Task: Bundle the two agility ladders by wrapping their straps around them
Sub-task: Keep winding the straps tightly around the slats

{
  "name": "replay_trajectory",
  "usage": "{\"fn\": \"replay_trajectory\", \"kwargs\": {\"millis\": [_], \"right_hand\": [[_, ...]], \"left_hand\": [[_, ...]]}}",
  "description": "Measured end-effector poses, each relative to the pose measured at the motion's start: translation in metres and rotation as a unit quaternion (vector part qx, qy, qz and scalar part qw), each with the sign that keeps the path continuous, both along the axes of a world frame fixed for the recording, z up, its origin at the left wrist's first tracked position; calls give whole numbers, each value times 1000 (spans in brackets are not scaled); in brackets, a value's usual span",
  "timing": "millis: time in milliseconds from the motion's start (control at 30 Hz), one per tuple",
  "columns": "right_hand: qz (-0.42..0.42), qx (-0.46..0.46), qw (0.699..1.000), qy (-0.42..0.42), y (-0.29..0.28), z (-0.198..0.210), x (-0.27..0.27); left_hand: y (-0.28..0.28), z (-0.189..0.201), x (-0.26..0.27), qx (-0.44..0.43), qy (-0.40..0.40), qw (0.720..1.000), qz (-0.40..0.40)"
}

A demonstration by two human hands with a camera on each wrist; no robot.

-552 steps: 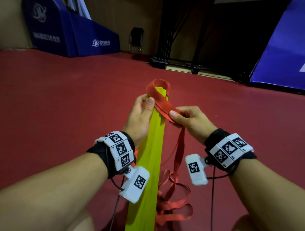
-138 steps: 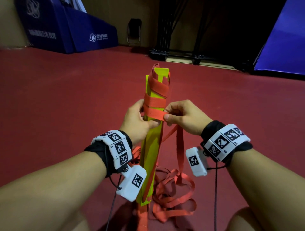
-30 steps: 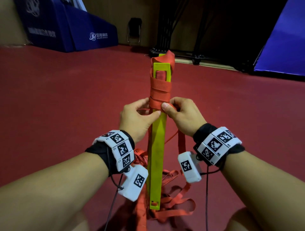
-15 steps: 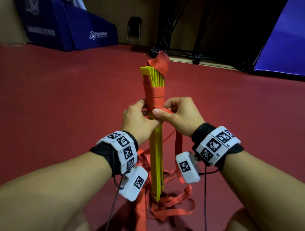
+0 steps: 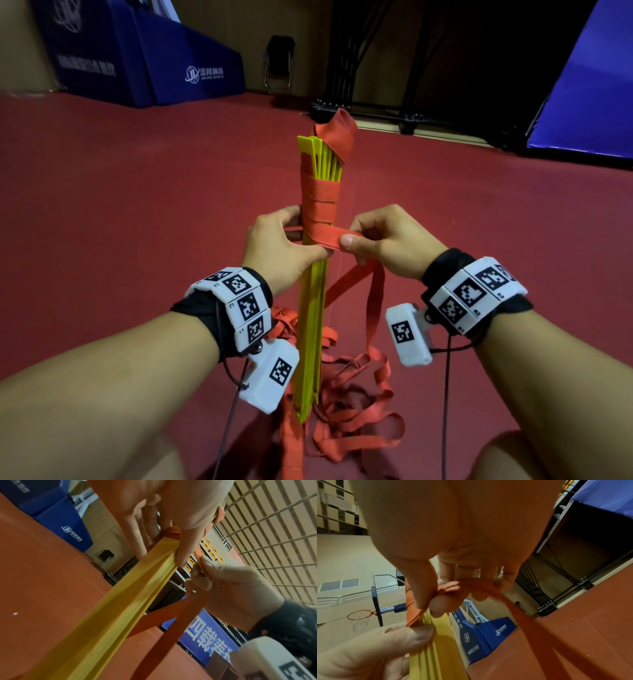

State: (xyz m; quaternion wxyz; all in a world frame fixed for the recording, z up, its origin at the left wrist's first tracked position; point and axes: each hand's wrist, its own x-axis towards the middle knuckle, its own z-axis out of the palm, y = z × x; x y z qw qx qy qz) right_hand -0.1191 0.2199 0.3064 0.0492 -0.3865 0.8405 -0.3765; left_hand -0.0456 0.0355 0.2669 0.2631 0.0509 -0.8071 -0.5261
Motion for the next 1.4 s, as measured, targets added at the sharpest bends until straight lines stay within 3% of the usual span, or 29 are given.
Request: {"fn": "replay_trajectory", "kwargs": {"millis": [167,467,767,1100,1300,1400], "right_hand": [[22,-3,1000,23,3,1,2],[71,-21,996,-47,3,0,6],[2,-78,997,-19,-3,-9,2],[64,-114,985,-114,-10,-13,10],[59,-155,981,-104,-8,-17,9],[19,-168,981,-92,-11,-18,6]], "left_hand": [[0,2,2,15,5,1000,-24],[-3,4,5,42,9,997,-66],[0,4,4,31,11,996,-88],[6,7,7,54,30,991,-117],[11,3,3,65,6,986,-151],[9,1,2,76,-8,986,-149]]}}
